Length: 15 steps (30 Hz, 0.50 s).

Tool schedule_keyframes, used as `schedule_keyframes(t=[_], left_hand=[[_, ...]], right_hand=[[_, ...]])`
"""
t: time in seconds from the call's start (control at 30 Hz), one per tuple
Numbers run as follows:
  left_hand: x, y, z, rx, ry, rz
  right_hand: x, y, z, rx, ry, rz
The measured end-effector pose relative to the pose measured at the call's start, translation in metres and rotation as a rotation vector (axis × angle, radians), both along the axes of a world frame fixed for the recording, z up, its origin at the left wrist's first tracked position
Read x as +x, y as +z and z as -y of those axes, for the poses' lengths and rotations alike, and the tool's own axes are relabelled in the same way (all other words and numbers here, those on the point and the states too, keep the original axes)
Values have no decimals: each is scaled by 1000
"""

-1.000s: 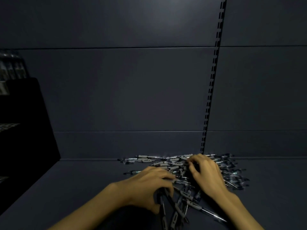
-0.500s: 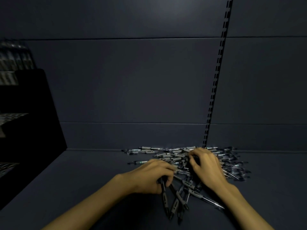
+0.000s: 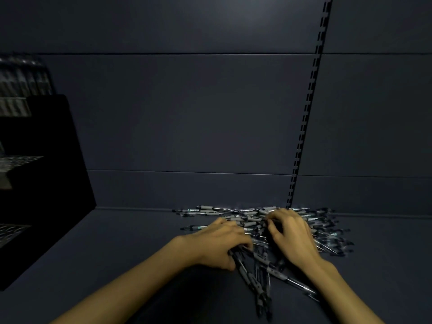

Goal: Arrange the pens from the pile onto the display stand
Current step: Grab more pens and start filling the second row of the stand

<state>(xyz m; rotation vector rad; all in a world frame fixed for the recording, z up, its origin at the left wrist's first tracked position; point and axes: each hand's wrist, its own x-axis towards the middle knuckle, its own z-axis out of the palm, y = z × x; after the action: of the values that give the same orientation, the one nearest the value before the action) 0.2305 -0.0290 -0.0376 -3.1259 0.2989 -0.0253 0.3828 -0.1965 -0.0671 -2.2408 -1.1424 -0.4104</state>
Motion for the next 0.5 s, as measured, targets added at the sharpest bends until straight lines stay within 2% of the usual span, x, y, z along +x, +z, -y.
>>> schedule_keyframes(t=[0.37, 0.5], left_hand=[[0, -30, 0, 27, -12, 182], [-6, -33, 4, -188, 58, 261]], right_hand=[[4, -4, -2, 25, 0, 36], [5, -6, -2, 62, -16, 54]])
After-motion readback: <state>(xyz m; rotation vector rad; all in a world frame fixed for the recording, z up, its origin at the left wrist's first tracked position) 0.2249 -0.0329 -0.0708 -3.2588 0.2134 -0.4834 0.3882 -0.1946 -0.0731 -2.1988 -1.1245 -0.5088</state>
